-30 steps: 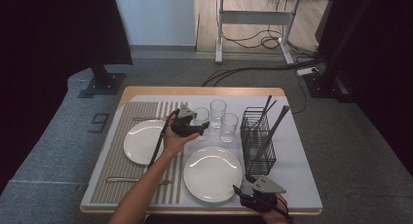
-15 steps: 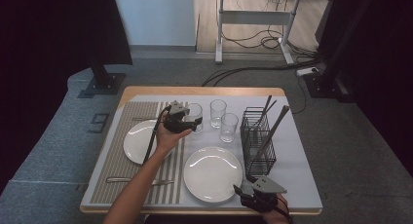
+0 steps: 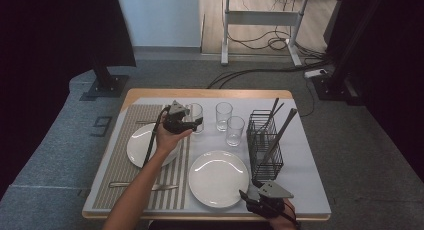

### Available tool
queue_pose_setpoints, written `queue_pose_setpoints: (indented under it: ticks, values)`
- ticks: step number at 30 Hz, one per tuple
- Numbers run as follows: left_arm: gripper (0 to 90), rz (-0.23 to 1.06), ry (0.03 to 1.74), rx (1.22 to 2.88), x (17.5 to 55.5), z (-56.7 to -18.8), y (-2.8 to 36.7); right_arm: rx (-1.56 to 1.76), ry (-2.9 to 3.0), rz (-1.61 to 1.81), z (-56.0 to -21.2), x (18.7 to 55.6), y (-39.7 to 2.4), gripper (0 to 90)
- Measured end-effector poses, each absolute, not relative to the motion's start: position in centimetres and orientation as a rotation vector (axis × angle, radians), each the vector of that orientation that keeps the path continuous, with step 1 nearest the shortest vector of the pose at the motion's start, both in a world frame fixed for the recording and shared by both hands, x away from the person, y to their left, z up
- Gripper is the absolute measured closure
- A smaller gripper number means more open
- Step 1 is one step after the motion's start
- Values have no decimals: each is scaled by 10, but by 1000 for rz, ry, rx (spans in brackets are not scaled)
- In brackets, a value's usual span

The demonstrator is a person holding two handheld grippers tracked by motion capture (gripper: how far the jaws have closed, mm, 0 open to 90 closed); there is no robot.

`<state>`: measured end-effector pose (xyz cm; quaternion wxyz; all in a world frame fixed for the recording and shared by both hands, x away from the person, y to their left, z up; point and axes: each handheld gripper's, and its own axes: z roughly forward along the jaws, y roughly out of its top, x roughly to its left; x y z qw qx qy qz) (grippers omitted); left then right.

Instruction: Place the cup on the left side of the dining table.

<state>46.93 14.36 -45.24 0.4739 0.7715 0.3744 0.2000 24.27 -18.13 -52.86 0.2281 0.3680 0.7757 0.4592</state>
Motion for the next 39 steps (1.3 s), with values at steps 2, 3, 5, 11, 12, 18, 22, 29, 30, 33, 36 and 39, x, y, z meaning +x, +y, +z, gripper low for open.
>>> queue_pose_setpoints:
  ticks: [2, 3, 5, 11, 12, 18, 22, 29, 30, 33, 36, 39]
  values:
    - [302, 495, 917, 1888, 471, -452, 145, 1013, 2137, 1264, -529, 243, -181, 387]
    - [302, 495, 917, 1888, 471, -452, 145, 1015, 2138, 1265, -529, 243, -181, 387]
    - [302, 493, 922, 1885, 473, -453, 146, 1017, 2136, 1265, -529, 243, -182, 387]
    - [302, 497, 938, 1896, 479, -456, 149, 1023, 2136, 1263, -529, 243, -182, 387]
    - [302, 499, 940, 1896, 479, -456, 150, 1023, 2135, 1263, -529, 243, -182, 387]
    - [302, 499, 957, 1892, 483, -458, 155, 1024, 2137, 1260, -530, 244, -183, 387]
    - [302, 506, 970, 1885, 486, -460, 159, 1029, 2135, 1260, -530, 244, -183, 386]
    - [302, 513, 991, 1881, 490, -463, 164, 1032, 2134, 1258, -530, 244, -183, 387]
    - [302, 513, 993, 1880, 490, -463, 165, 1029, 2135, 1258, -530, 244, -183, 387]
    - [302, 517, 1001, 1879, 492, -464, 167, 1031, 2133, 1258, -530, 244, -183, 387]
    - [302, 521, 1009, 1882, 493, -466, 168, 1034, 2131, 1259, -530, 244, -184, 387]
    - [302, 522, 1017, 1879, 495, -467, 169, 1034, 2132, 1258, -530, 244, -184, 387]
